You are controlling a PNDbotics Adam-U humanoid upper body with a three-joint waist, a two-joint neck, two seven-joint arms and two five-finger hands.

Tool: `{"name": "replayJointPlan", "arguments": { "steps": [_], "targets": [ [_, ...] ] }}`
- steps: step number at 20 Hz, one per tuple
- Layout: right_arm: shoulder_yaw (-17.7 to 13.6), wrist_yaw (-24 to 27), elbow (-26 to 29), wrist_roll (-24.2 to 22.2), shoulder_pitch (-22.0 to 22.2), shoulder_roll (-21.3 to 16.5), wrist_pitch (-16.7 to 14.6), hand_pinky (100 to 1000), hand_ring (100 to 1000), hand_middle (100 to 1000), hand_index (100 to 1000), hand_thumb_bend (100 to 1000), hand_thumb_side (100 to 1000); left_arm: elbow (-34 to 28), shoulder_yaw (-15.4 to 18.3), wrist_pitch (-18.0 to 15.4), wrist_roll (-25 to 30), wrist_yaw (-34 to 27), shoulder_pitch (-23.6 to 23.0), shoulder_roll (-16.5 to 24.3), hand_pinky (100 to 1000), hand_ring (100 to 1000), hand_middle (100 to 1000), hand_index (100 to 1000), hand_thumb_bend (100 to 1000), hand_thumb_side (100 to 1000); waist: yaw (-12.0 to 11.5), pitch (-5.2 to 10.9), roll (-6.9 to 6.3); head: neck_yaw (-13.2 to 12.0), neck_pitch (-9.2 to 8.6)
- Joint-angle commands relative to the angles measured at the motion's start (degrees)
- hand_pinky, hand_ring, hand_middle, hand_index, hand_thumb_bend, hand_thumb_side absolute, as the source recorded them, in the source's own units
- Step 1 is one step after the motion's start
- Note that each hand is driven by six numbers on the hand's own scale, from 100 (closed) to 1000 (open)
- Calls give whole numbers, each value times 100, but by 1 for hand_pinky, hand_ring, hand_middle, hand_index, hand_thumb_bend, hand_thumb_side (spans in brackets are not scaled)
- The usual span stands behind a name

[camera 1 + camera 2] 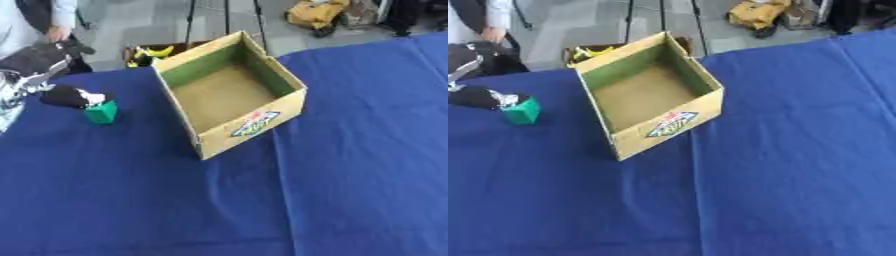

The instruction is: Pick up objects on the table and place them in the box.

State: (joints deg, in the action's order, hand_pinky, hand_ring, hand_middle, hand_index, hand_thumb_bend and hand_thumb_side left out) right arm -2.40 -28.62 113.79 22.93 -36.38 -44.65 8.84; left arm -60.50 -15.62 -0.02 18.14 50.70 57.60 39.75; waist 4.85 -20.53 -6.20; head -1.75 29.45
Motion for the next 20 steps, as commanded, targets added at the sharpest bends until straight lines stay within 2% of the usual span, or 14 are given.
{"name": "replayJointPlan", "arguments": {
  "steps": [1,5,7,13,20],
  "targets": [
    [-23,51,80,-26,-103,-98,-8,806,867,884,885,100,1000,342,138,-192,248,257,193,20,711,817,937,961,388,640,19,79,5,-52,-109],
    [-27,68,80,-19,-83,-97,8,806,867,882,883,100,1000,829,236,-487,548,288,286,-92,739,856,946,999,236,597,40,27,-28,-42,-128],
    [-27,78,80,-18,-76,-94,14,807,867,881,882,100,1000,1026,264,-635,696,231,314,-115,742,867,958,1000,212,589,43,10,-43,-42,-124],
    [-24,107,80,-21,-39,-76,33,807,866,879,881,100,994,1137,323,-876,1134,139,375,-96,746,872,972,1000,243,592,51,-3,-62,-64,-122],
    [-22,128,80,-33,-7,-59,42,807,866,877,879,100,991,871,423,-721,1678,29,400,-37,746,878,978,1000,267,597,59,6,-65,-97,-145]
  ]
}}
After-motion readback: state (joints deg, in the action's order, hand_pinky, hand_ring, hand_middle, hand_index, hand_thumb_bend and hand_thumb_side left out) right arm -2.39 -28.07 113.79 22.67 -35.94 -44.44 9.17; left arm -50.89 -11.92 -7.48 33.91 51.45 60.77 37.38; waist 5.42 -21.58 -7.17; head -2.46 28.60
